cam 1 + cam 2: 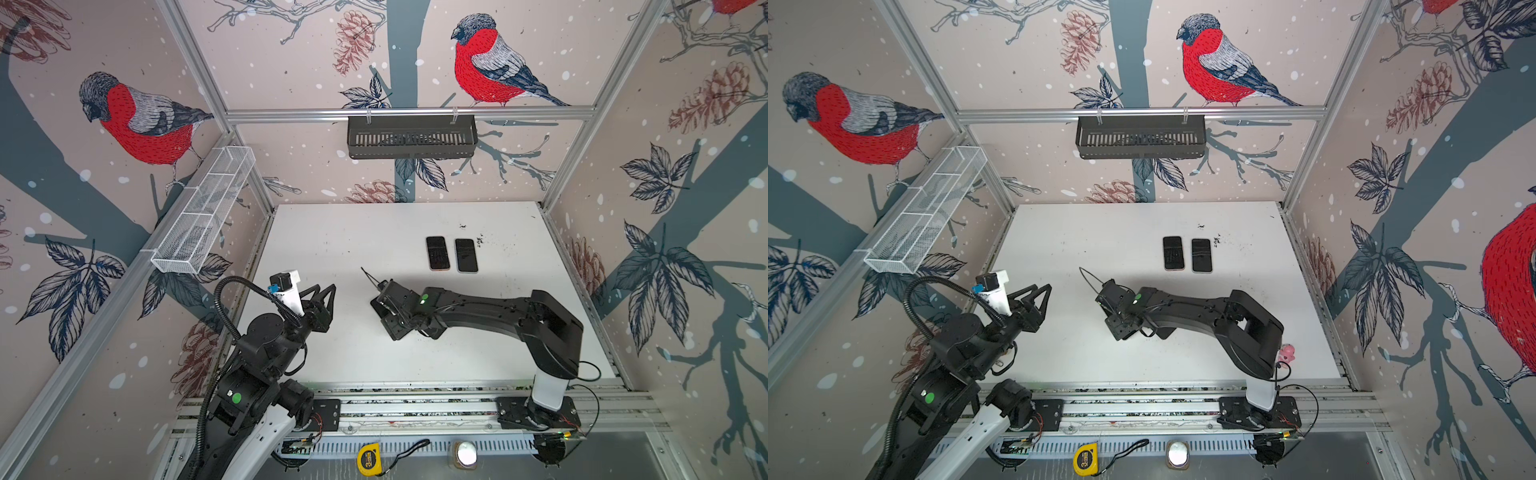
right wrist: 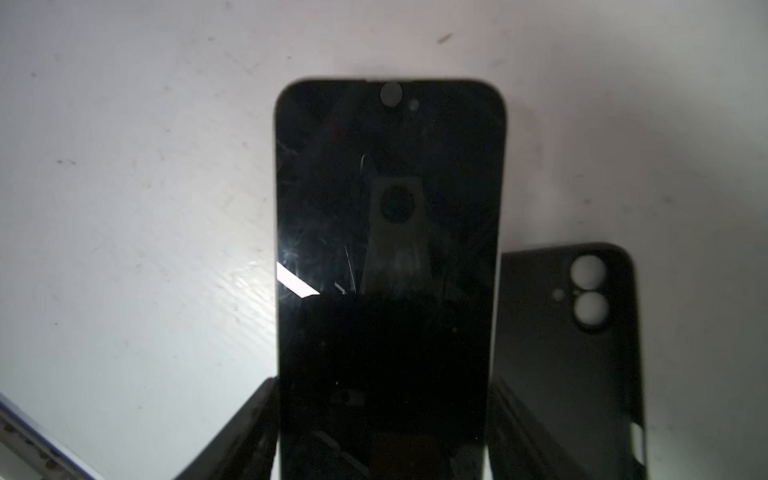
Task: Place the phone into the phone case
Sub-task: 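Lower the right gripper and grasp the bare phone's short end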
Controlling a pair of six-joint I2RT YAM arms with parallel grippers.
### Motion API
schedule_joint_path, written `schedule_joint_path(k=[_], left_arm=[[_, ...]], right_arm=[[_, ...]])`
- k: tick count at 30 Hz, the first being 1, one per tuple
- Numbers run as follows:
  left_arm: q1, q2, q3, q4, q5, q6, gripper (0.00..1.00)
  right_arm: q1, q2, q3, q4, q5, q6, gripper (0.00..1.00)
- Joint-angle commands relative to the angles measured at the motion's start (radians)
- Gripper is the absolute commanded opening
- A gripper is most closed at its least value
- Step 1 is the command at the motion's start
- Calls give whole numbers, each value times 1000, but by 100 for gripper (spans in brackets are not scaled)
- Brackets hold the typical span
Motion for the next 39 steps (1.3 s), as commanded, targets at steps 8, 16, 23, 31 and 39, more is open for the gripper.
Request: schedule_joint_path(k=[8, 16, 23, 31, 39], left_arm=[[2, 5, 2, 25, 3, -2, 48], [2, 17, 4, 22, 9, 1, 48], [2, 15, 4, 25, 9, -2, 48], [3, 7, 1, 25, 11, -2, 48], [3, 8, 2, 27, 17, -4, 48]], right_arm=[[-186, -132, -206, 41, -43, -19, 66], [-194, -109, -230, 58, -40, 13, 80], [-195, -172, -224, 55, -2, 11, 99], [-222, -131, -205, 66, -26, 15, 99], [-250, -34, -168, 85, -76, -1, 90]])
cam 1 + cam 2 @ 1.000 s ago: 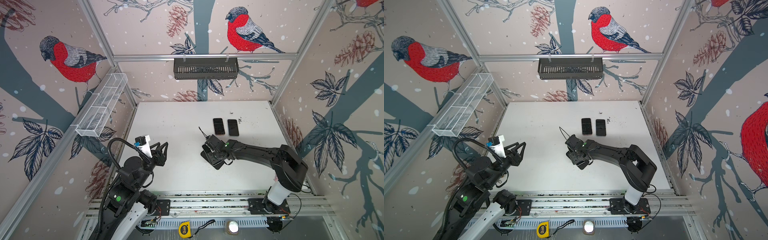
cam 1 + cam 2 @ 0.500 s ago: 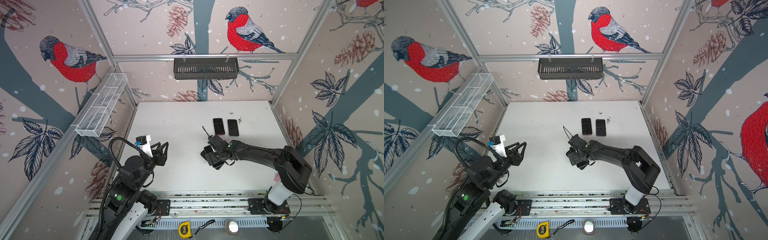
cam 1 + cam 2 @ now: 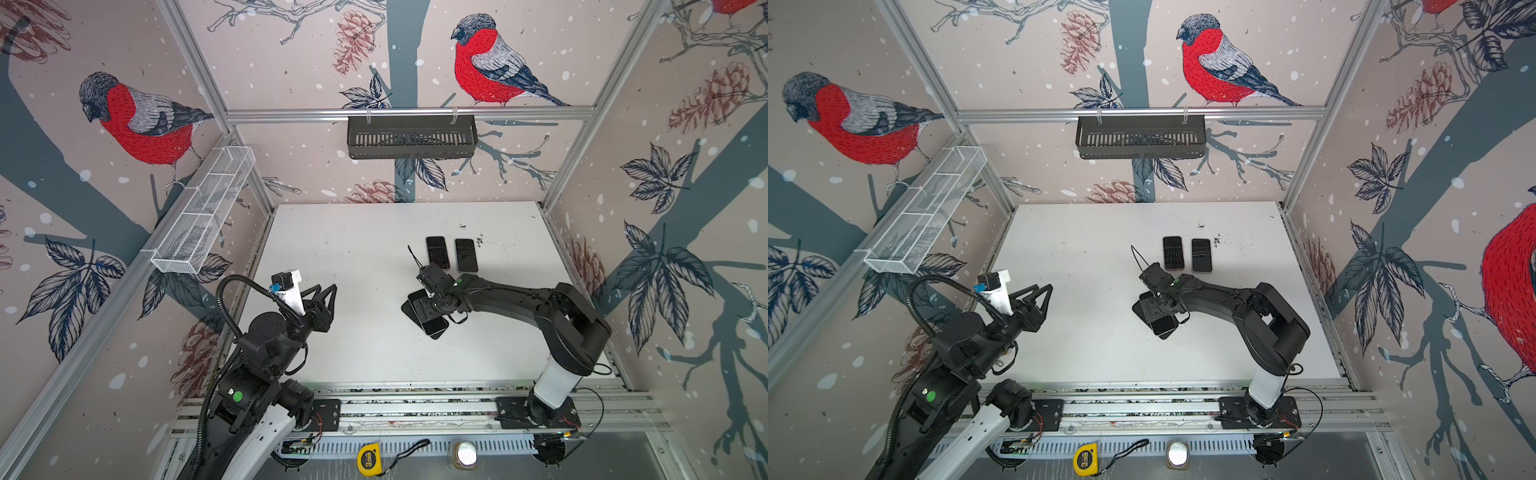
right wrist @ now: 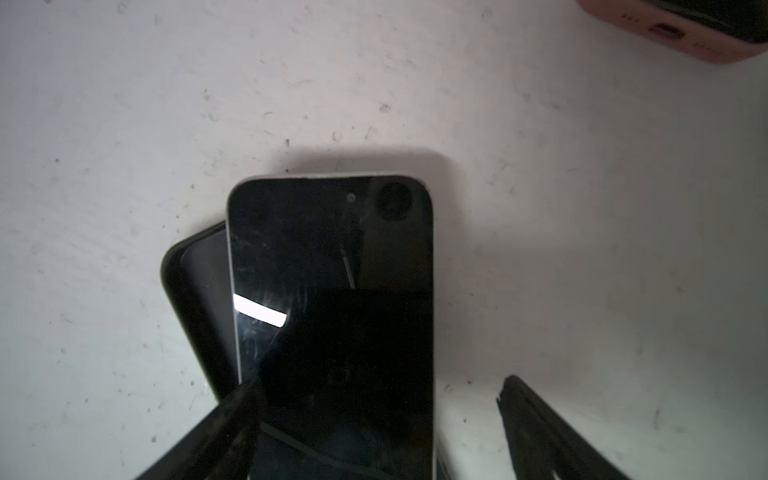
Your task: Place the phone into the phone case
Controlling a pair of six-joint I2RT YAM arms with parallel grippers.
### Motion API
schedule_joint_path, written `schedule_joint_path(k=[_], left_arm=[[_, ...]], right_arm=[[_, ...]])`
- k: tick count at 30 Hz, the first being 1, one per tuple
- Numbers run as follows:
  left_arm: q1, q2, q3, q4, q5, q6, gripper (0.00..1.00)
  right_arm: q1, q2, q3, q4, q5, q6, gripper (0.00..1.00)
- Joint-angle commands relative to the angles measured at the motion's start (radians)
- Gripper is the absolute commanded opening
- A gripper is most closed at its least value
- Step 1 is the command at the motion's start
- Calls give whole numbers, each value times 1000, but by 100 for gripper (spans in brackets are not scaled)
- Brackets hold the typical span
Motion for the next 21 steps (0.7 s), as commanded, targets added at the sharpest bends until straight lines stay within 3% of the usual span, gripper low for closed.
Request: schedule_joint_path(k=[1, 11, 21], left_arm=[[2, -1, 1, 28, 11, -4, 48], [2, 0, 0, 29, 13, -2, 48], [2, 4, 0, 31, 12, -1, 48]], right_arm=[[9, 27, 19, 10, -18, -11, 89], [26, 54, 27, 3, 10, -13, 89], [27, 59, 6, 11, 41, -29, 74]])
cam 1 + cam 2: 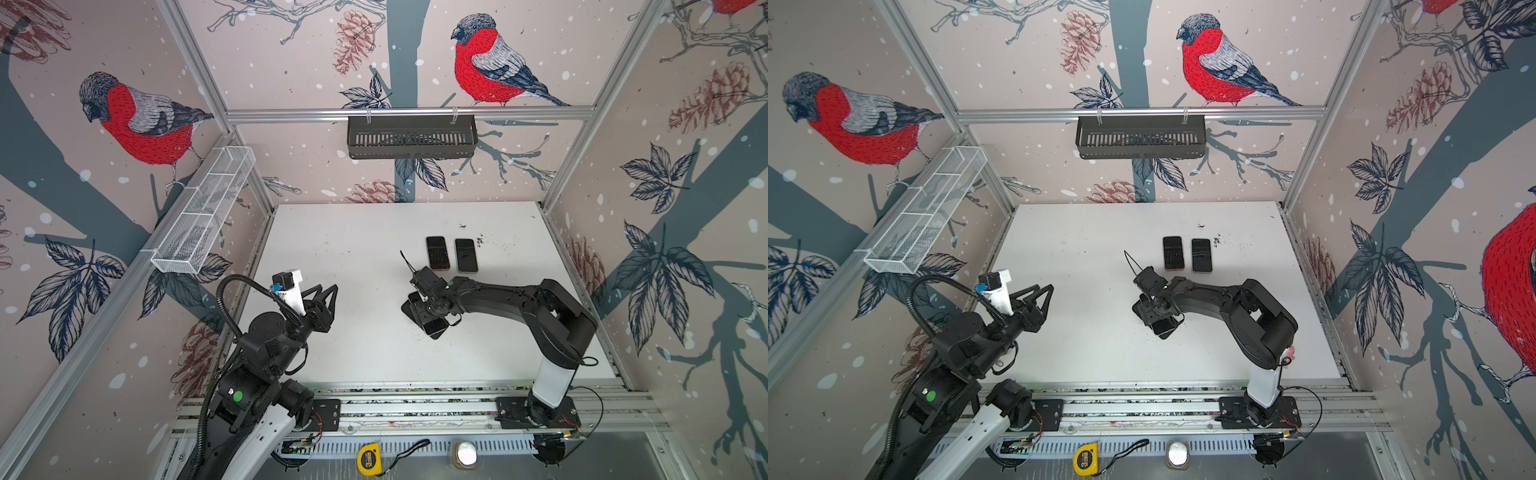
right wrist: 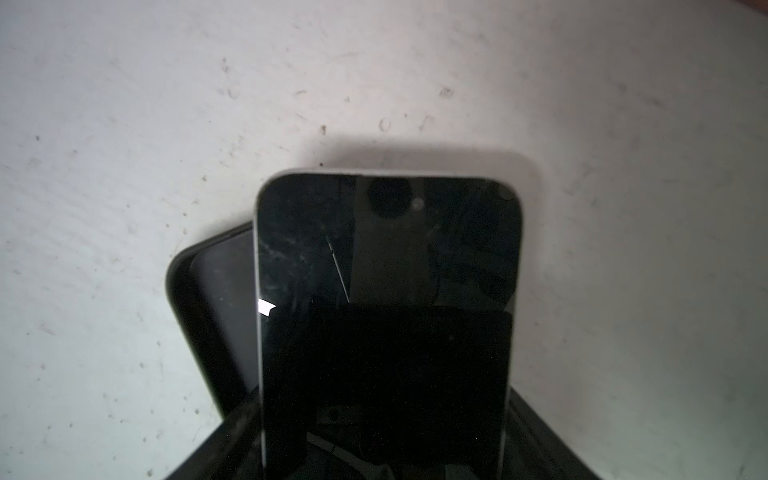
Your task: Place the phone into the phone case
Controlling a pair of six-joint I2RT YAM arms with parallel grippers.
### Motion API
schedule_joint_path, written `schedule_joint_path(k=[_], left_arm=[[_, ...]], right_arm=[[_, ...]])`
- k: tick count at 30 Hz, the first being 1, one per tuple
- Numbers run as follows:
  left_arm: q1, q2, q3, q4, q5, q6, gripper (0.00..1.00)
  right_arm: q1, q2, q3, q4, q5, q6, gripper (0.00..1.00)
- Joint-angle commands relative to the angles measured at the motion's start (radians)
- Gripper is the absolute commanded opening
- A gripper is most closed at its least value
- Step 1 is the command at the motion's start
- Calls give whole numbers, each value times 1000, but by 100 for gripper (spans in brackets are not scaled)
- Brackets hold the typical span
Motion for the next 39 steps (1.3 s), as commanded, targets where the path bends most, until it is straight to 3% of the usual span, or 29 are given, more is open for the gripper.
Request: schedule_joint_path(k=[1, 4, 13, 16, 19, 23, 32, 39], left_arm=[[2, 3, 0, 29, -2, -1, 49], [1, 7, -1, 28, 1, -3, 49], [1, 124, 12, -2, 82, -32, 49], [2, 206, -24, 60, 242, -104, 49], [1, 282, -124, 296, 458, -206, 50], [-3, 403, -235, 574, 573, -338, 50], [-121, 631, -230, 788, 606, -420, 49], [-157, 674, -239, 873, 604, -466, 44]], right_arm=[[2, -1, 1, -13, 39, -22, 71], [3, -21, 5, -22, 56, -31, 64], [30, -158, 12, -78, 178, -85, 64], [58, -264, -41, -32, 151, -140, 63], [81, -393, -131, 73, 15, -205, 63], [102, -519, -215, 173, -120, -228, 63], [148, -547, -209, 144, -149, -242, 63], [174, -537, -201, 147, -138, -234, 63]])
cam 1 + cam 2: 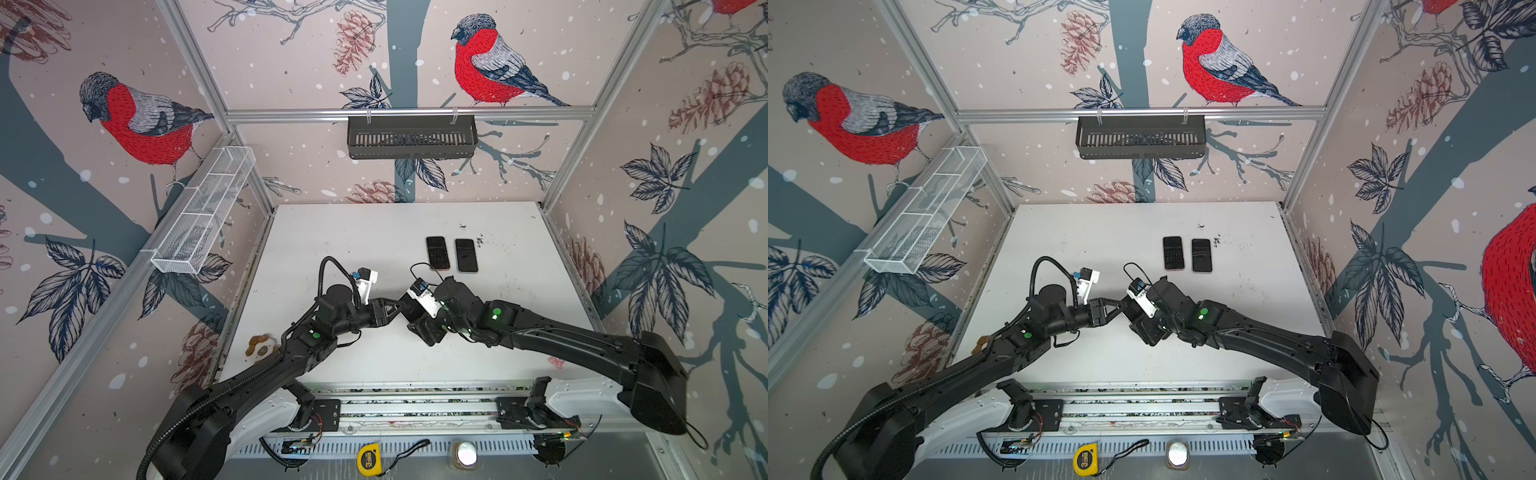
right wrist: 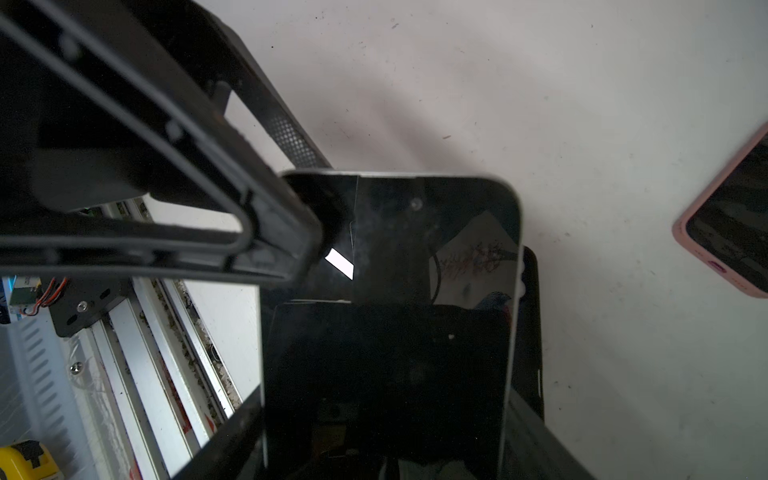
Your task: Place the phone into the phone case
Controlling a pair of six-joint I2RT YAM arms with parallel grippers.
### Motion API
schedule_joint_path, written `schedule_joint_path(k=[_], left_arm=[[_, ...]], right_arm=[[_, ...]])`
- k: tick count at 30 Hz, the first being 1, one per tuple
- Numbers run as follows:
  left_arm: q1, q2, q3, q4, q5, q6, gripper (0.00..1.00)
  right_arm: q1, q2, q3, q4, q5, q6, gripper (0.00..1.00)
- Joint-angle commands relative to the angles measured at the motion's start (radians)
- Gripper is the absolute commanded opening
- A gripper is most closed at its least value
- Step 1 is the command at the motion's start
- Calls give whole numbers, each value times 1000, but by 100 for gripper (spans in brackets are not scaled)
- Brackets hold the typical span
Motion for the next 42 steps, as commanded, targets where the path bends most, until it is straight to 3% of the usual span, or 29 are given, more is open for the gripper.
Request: schedule_joint_path(k=[1, 4, 12, 19, 21, 24, 27, 35, 42], left_arm=[[-5, 2, -1, 116, 22, -38, 42], [-7, 2, -1, 118, 26, -41, 33], [-21, 20, -11, 150, 32, -57, 30], [-22, 29, -17, 180, 45, -58, 1], [-23, 32, -14, 186, 47, -57, 0], [-23, 26, -7, 173, 40, -49, 0], [-23, 17, 22, 111, 26, -14, 0], [-23, -12, 156, -167, -74, 166, 0], [-35, 0, 375, -392, -174, 413, 0]], right_arm=[[9, 1, 10, 31, 1, -4, 63], [14, -3, 13, 30, 6, -2, 63], [35, 4, 41, 14, 34, -9, 62], [41, 0, 54, 9, 46, -12, 65], [42, -8, 53, 12, 46, -11, 71], [41, -20, 43, 18, 50, -2, 100], [32, -69, 33, 17, 34, 3, 100], [-193, -254, -30, 67, -152, 84, 100], [-434, -385, -90, 132, -307, 235, 99]])
